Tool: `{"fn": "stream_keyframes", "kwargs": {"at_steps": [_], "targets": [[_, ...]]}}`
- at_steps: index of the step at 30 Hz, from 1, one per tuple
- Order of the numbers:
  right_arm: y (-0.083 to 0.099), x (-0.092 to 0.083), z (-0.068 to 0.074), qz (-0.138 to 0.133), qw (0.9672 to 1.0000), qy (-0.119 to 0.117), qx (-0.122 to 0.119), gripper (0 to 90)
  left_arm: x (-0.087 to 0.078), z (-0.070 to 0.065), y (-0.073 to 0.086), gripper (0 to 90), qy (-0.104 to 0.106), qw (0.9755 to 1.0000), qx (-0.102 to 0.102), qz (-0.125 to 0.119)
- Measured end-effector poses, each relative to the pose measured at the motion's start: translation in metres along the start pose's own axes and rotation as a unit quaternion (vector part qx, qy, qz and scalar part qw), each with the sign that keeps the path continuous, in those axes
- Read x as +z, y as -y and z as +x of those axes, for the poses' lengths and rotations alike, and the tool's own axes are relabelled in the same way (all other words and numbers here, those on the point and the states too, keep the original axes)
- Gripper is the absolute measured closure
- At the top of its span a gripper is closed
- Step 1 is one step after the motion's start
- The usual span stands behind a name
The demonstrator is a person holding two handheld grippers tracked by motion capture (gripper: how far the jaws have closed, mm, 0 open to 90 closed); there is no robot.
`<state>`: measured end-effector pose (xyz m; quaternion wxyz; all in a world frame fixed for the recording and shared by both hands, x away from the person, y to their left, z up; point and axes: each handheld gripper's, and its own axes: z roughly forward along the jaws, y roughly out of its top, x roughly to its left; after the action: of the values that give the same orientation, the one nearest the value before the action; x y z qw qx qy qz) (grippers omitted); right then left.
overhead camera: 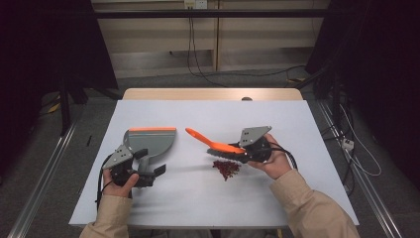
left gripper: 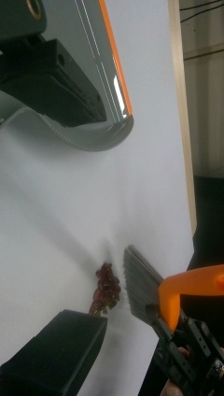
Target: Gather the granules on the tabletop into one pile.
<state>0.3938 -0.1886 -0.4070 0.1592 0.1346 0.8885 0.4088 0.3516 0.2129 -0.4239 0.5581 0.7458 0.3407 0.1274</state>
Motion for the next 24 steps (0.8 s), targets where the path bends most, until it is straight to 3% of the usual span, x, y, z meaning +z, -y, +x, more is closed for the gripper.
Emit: {"fn": "stream_keyframes", "kwargs": {"at_steps": [3, 7, 12, 14, 16, 20, 24], "targets": [[0.003, 0.006, -0.006, 0.015, 0.9998, 0.014, -0.001, 71.3, -0.001, 0.000, 0.000, 3.6, 0.000, 1.0000, 0.000, 0.001], [0.010, 0.017, -0.010, 0.027, 0.9992, 0.024, 0.017, 71.3, -0.001, 0.001, 0.000, 3.6, 0.000, 1.0000, -0.001, 0.000], [0.006, 0.022, 0.001, 0.019, 0.9993, 0.018, 0.026, 71.3, 0.000, 0.002, 0.000, 3.6, -0.001, 1.0000, -0.001, 0.002], [0.005, 0.022, 0.005, 0.008, 0.9991, 0.011, 0.041, 71.3, 0.001, 0.001, 0.000, 3.6, 0.000, 1.0000, -0.001, 0.002], [0.003, 0.022, 0.008, 0.006, 0.9989, 0.018, 0.042, 71.3, 0.001, 0.001, 0.000, 3.6, 0.000, 1.0000, 0.000, 0.002], [0.002, 0.020, 0.009, -0.015, 0.9979, 0.014, 0.062, 71.3, 0.000, 0.000, 0.000, 3.6, 0.000, 1.0000, 0.001, 0.002], [-0.004, 0.015, 0.010, -0.021, 0.9979, 0.022, 0.057, 71.3, -0.001, 0.001, 0.000, 3.6, -0.001, 1.0000, 0.002, 0.002]]}}
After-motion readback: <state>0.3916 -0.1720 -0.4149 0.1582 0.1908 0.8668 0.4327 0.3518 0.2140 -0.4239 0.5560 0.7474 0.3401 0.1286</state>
